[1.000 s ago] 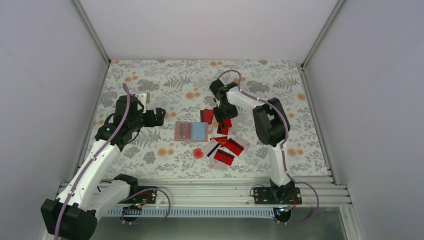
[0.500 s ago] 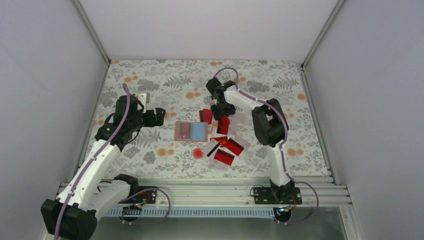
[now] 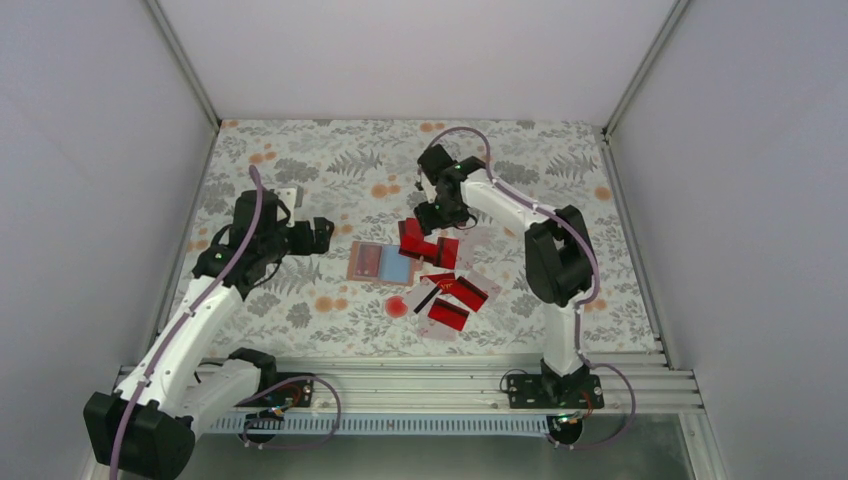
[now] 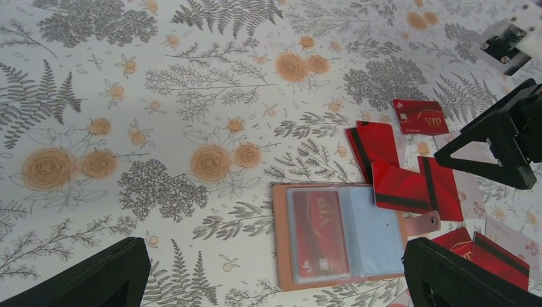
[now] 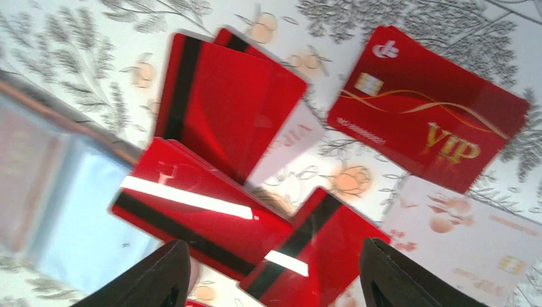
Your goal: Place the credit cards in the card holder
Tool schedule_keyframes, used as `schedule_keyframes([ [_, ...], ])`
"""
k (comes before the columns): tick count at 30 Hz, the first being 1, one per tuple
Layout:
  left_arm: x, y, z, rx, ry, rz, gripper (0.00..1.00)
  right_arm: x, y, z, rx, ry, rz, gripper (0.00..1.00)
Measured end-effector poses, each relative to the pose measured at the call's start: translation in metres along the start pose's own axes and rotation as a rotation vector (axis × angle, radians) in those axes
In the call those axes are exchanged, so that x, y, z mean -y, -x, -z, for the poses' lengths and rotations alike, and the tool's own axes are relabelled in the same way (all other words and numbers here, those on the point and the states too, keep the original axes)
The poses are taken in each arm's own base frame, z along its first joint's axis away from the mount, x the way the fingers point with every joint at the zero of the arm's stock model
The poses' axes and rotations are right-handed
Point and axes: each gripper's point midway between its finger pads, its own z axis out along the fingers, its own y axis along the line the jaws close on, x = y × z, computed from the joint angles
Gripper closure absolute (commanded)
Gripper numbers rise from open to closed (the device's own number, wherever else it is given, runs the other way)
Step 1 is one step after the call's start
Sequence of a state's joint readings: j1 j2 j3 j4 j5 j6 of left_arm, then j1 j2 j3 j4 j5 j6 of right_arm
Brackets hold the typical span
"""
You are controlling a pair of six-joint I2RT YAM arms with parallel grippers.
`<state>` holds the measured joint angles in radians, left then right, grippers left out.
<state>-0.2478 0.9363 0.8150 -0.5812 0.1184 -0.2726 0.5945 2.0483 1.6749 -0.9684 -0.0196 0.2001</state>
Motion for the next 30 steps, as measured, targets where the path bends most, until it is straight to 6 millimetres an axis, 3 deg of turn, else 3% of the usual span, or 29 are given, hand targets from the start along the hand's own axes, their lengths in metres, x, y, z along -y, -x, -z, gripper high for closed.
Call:
schedule_keyframes([
  [4,0.003,-0.001,0.0,-0.007,-0.02,-0.001,0.01,-0.016,0.0,0.004,0.024,0.096,0.081,0.02],
  [5,0.004,-0.001,0.0,-0.008,-0.024,-0.001,0.01,-0.019,0.0,0.001,0.025,0.112,0.105,0.01],
  [9,0.007,-0.002,0.0,-0.013,-0.04,-0.003,0.01,-0.026,-0.011,-0.016,0.03,0.144,0.228,0.01],
  [15,0.008,-0.003,0.0,-0.016,-0.049,-0.003,0.01,-0.028,-0.045,-0.037,0.007,0.157,0.496,0.01],
  [21,0.009,-0.003,0.0,-0.016,-0.051,-0.003,0.01,-0.029,-0.042,-0.036,0.045,0.152,0.702,0.03],
  [25,0.009,-0.003,0.0,-0.017,-0.053,-0.003,0.01,-0.03,-0.039,-0.035,0.058,0.153,0.757,0.08],
  [30,0.01,-0.005,-0.002,-0.029,-0.057,-0.002,0.01,-0.032,-0.022,-0.033,0.103,0.134,0.793,0.16],
])
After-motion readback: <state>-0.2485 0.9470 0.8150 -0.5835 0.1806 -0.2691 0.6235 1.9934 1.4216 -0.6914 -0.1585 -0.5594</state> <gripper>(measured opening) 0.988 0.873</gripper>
